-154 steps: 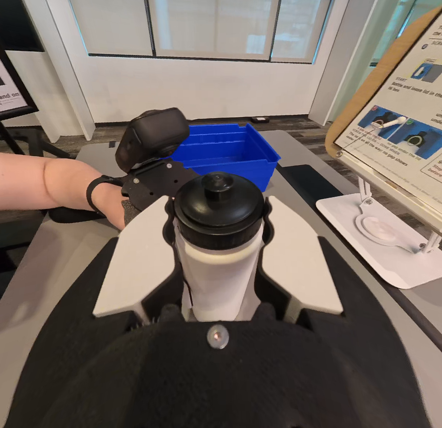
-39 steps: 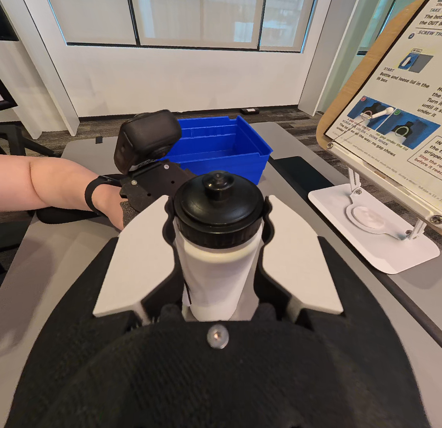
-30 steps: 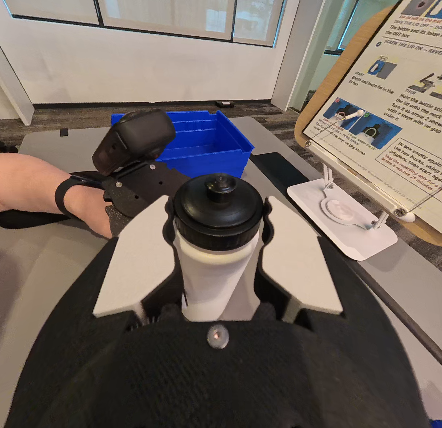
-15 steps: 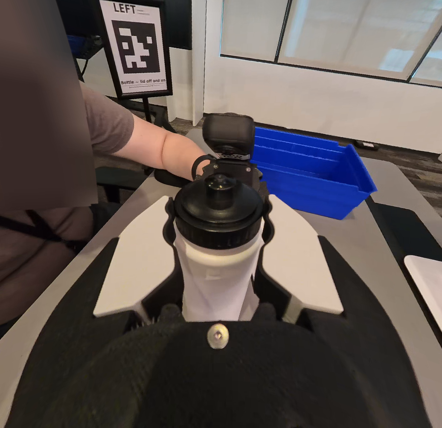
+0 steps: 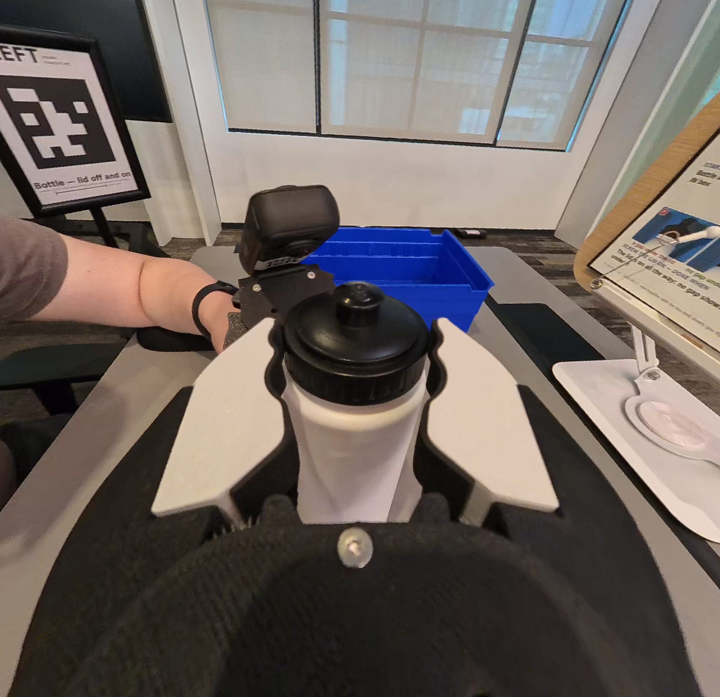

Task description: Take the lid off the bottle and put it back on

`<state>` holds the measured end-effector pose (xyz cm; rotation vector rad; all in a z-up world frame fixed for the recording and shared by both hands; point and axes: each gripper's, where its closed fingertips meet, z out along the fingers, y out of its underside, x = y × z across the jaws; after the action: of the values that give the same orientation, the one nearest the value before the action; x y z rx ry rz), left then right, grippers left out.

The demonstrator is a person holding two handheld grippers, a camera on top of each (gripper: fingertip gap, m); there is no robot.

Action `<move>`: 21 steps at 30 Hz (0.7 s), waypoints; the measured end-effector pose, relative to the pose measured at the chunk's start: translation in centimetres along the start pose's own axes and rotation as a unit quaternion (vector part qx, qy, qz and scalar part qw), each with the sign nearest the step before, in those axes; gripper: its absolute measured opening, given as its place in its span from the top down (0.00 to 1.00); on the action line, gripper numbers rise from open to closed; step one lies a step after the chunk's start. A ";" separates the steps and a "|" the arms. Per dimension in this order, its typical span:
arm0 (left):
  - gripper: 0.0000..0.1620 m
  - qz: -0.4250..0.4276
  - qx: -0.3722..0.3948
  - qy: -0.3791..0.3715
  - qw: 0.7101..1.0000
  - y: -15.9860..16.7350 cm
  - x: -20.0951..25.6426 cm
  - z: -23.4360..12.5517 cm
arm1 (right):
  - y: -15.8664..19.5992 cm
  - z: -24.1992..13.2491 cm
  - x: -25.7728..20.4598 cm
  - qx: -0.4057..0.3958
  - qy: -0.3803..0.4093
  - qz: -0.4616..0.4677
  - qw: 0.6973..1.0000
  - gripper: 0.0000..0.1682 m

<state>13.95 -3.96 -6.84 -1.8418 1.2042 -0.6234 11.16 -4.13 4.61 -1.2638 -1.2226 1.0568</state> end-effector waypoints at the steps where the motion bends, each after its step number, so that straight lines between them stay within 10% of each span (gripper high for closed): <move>1: 0.47 -0.005 -0.002 -0.008 1.000 0.0 -0.2 0.0 | 0.0 0.1 0.2 -0.002 0.013 -0.004 1.000 0.56; 11: 0.47 -0.045 -0.010 -0.096 0.994 0.5 -2.6 -0.6 | 0.0 1.4 2.0 -0.001 0.225 0.011 0.974 0.56; 21: 0.47 0.011 -0.006 -0.063 0.998 0.1 -1.7 -0.3 | 0.0 0.2 0.8 -0.033 0.037 0.033 0.998 0.51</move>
<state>12.95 -2.53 -6.73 -1.8477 1.1455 -0.4812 11.06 -3.29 4.60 -1.3911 -1.1751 1.0154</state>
